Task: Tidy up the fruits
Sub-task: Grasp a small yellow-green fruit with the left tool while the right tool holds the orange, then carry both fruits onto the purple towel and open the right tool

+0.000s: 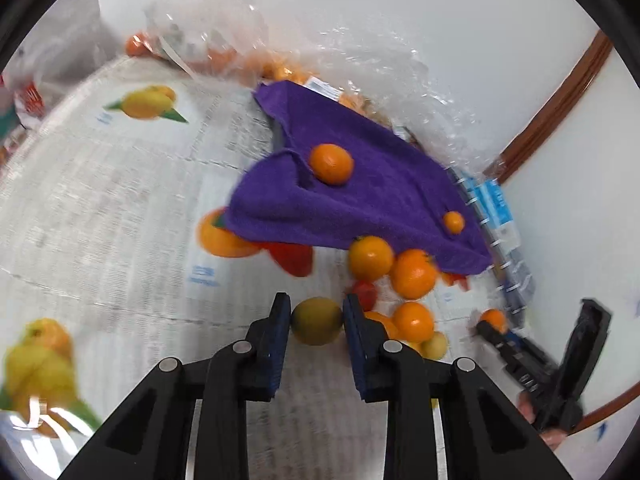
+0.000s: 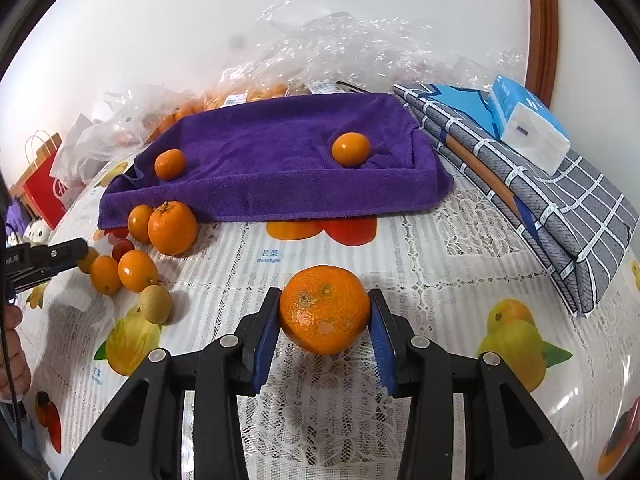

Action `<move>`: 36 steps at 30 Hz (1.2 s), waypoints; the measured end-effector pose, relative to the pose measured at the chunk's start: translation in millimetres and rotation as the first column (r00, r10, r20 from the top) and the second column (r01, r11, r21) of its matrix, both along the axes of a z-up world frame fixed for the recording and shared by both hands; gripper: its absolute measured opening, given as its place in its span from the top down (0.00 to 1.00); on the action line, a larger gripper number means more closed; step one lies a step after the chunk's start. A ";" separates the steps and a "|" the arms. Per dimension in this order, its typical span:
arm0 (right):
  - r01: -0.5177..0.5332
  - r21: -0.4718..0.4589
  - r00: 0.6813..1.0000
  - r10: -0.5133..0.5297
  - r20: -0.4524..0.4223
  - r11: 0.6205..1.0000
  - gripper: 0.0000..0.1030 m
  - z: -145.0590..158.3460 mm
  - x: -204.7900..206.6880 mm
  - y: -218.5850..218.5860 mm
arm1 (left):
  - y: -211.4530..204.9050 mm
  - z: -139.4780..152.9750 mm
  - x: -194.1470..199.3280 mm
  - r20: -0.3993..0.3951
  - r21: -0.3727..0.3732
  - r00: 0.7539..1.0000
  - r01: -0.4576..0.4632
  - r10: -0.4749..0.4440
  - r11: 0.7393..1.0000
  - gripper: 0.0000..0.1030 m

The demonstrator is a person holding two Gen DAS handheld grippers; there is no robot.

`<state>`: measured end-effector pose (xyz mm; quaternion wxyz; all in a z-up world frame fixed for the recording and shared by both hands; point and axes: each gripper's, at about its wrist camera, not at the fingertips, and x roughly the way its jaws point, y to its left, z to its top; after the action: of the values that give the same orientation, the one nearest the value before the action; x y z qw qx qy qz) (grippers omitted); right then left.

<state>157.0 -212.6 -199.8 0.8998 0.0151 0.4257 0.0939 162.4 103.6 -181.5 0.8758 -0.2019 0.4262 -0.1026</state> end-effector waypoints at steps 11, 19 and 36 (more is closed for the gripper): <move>0.002 0.019 1.000 -0.002 -0.010 1.000 0.59 -1.5 1.1 -0.8 | -11.4 -9.0 -8.8 0.045 0.163 0.998 0.034 -0.041 0.986 0.76; 0.005 0.042 1.000 -0.005 -0.001 0.999 0.59 0.1 -0.4 -3.5 | -7.1 -9.7 -13.2 0.053 0.124 0.998 0.030 -0.037 0.992 0.76; -0.004 0.019 0.997 0.002 0.081 1.000 0.59 35.0 7.6 -3.9 | -7.9 49.2 -14.4 0.192 0.119 0.981 -0.038 0.014 0.992 0.76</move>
<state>164.6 -216.5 -164.8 0.9160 0.0193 0.3880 0.0997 148.1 95.6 -132.3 0.9247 -0.1429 0.3428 -0.0839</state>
